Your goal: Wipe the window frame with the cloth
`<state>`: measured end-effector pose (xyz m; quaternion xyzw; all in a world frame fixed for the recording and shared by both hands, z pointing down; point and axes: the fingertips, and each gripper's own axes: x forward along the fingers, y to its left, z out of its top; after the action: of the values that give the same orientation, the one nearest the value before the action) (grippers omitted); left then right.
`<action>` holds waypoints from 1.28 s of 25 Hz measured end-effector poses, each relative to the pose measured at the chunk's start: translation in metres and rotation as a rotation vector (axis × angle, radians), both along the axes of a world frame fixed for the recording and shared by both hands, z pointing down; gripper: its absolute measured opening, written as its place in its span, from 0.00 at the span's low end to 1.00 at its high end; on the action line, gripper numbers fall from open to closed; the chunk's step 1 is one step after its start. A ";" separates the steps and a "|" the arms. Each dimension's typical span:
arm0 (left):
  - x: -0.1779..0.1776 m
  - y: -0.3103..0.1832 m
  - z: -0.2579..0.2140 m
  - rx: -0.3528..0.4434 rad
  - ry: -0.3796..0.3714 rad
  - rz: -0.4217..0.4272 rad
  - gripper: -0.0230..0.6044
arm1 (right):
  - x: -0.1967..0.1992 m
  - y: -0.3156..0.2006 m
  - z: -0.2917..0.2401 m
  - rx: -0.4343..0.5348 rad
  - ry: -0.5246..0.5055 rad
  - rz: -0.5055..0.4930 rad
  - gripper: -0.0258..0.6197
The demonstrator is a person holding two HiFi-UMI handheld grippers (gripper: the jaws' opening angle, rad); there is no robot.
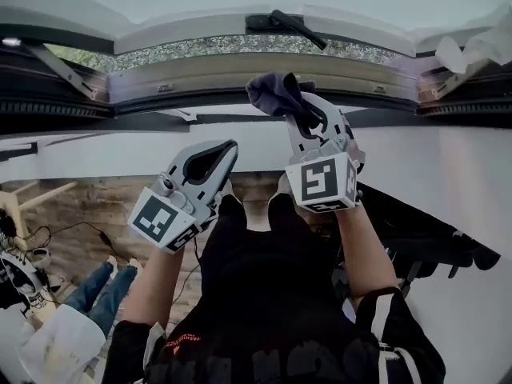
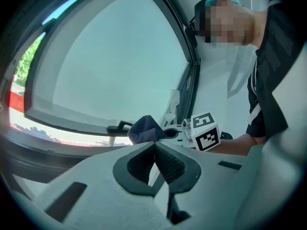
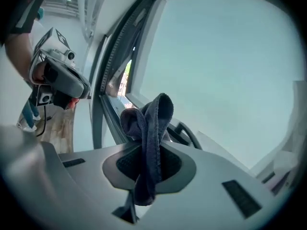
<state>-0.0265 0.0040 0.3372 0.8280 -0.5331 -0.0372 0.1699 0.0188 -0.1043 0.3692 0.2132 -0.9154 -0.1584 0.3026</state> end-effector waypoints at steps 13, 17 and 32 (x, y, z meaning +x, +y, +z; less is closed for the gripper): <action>-0.146 0.108 0.017 -0.034 0.011 -0.253 0.07 | -0.197 0.146 0.021 -0.032 -0.006 -0.351 0.11; -0.175 0.132 0.029 -0.049 0.021 -0.298 0.07 | -0.241 0.181 0.033 -0.047 0.000 -0.431 0.11; -0.240 0.189 0.057 -0.092 0.050 -0.419 0.07 | -0.334 0.216 0.082 -0.090 0.040 -0.473 0.11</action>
<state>-0.2668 0.1929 0.3946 0.6892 -0.6904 -0.0676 0.2093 -0.3154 0.1113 0.4516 -0.0238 -0.9398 -0.1879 0.2843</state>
